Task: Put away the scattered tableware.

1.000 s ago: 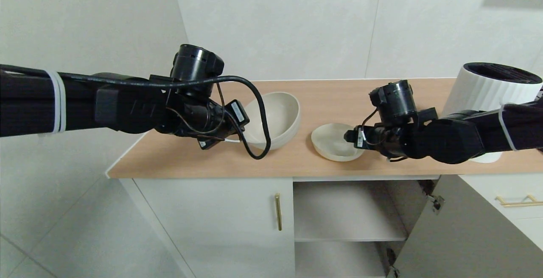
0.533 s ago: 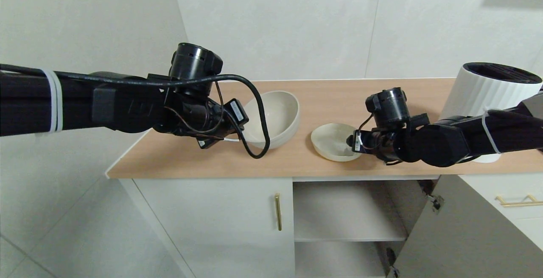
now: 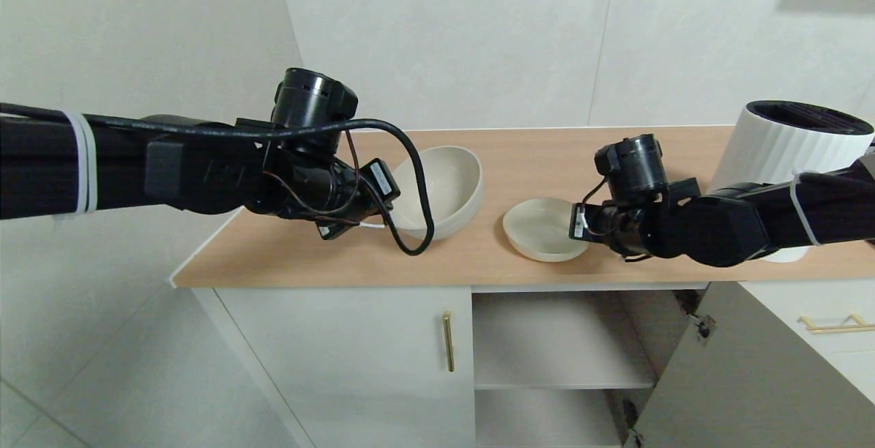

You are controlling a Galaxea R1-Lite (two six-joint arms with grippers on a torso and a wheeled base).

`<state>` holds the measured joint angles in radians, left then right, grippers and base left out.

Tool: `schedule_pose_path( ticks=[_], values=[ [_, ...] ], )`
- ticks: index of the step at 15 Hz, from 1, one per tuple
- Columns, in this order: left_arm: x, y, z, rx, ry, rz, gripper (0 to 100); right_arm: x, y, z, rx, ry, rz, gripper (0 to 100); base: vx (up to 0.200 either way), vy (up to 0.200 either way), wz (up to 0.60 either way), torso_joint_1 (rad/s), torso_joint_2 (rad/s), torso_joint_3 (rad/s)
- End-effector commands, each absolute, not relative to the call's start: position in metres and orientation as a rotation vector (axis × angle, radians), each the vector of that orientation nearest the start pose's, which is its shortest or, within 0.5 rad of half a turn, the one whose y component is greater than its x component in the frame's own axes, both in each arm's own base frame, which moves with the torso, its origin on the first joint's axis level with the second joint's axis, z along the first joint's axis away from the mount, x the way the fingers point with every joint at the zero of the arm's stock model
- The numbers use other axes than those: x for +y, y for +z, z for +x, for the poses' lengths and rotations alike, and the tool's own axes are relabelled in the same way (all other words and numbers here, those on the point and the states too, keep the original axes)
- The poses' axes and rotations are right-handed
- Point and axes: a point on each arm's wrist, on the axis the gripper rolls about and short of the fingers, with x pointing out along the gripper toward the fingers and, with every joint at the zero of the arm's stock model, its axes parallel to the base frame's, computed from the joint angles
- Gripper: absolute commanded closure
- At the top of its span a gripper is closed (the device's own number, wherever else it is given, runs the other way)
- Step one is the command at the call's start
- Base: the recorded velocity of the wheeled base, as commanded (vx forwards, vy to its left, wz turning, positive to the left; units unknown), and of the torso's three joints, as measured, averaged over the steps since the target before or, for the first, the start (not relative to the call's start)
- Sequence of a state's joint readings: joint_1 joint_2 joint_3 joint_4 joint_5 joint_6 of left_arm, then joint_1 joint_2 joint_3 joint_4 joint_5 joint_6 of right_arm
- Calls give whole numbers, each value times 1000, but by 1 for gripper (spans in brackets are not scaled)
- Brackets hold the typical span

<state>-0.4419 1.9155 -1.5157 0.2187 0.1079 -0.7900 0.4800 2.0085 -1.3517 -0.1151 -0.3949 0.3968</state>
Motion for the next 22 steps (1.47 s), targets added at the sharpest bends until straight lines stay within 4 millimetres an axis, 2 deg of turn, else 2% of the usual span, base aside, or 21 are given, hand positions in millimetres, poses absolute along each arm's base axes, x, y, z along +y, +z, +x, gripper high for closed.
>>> schedule_pose_path(
  ticks=[1, 3, 6, 9, 12, 14, 17, 19, 20, 22],
  values=[
    [-157, 227, 337, 682, -72, -592, 100, 173, 183, 352, 480, -8, 168, 100, 0, 0, 0, 0, 0, 0],
    [-152, 231, 328, 677, -82, -567, 100, 167, 196, 338, 470, 31, 187, 100, 0, 0, 0, 0, 0, 0],
    [-140, 241, 301, 666, -109, -505, 100, 150, 228, 301, 484, 191, 235, 100, 0, 0, 0, 0, 0, 0],
    [-126, 233, 271, 695, -134, -386, 100, 136, 246, 266, 569, 303, 244, 100, 0, 0, 0, 0, 0, 0],
    [-119, 228, 252, 714, -144, -351, 100, 126, 247, 245, 617, 326, 235, 100, 0, 0, 0, 0, 0, 0],
    [-117, 224, 245, 727, -152, -326, 100, 121, 239, 234, 652, 322, 216, 100, 0, 0, 0, 0, 0, 0],
    [-115, 222, 234, 735, -183, -285, 100, 120, 229, 234, 679, 324, 162, 100, 0, 0, 0, 0, 0, 0],
    [-113, 227, 226, 747, -283, -303, 100, 120, 225, 234, 691, 323, 152, 100, 0, 0, 0, 0, 0, 0],
    [-110, 231, 216, 757, -388, -307, 100, 120, 221, 235, 698, 322, 132, 100, 0, 0, 0, 0, 0, 0],
    [-110, 228, 214, 767, -415, -282, 100, 120, 220, 234, 700, 321, 122, 100, 0, 0, 0, 0, 0, 0]
  ],
)
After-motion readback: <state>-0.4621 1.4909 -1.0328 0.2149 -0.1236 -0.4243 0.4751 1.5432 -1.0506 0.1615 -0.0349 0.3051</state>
